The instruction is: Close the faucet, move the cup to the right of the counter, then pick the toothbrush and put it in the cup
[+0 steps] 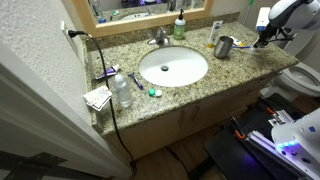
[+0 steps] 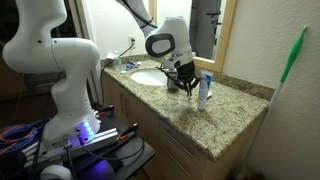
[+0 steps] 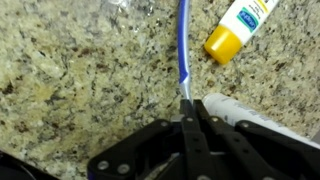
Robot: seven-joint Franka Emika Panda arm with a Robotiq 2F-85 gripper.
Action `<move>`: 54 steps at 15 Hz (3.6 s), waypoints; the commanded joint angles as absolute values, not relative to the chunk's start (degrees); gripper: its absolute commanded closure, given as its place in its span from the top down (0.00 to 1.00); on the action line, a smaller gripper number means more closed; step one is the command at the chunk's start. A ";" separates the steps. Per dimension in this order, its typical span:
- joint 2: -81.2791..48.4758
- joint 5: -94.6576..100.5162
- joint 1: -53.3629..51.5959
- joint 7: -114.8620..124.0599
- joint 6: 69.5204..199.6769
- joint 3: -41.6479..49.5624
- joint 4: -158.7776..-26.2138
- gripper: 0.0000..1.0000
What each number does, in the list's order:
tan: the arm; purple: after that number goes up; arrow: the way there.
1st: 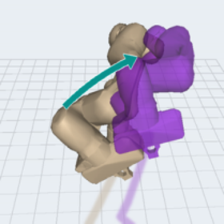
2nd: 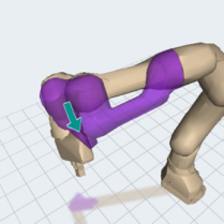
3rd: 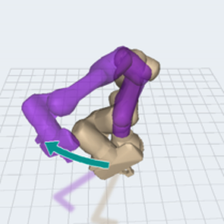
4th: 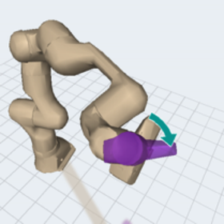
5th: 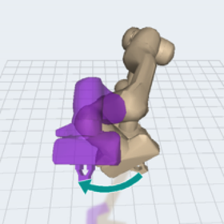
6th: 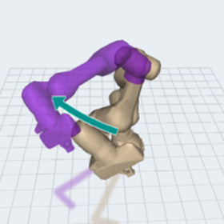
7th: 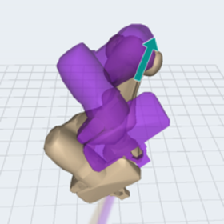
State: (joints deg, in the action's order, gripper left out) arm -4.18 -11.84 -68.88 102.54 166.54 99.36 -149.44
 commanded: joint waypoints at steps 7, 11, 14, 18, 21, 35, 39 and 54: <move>-3.21 -12.86 -69.15 88.80 166.08 98.03 -148.39 0.01; -11.12 -15.20 -73.47 90.64 165.48 97.41 -149.90 0.01; -20.09 -20.16 -82.56 95.53 165.58 103.76 -151.78 0.01; -27.41 -31.38 -99.85 95.20 167.45 117.65 -156.00 0.01; -27.30 -37.04 -98.93 90.92 165.90 115.82 -154.16 0.05; -52.70 -54.76 -113.29 82.35 139.78 129.18 -157.61 0.05; -57.58 -52.85 -110.71 85.32 134.29 126.70 -156.74 0.01; -60.50 -44.69 -94.75 97.47 125.23 109.28 -142.56 0.01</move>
State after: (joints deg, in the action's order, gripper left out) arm -64.79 -43.38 -98.42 100.91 125.05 110.56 -145.51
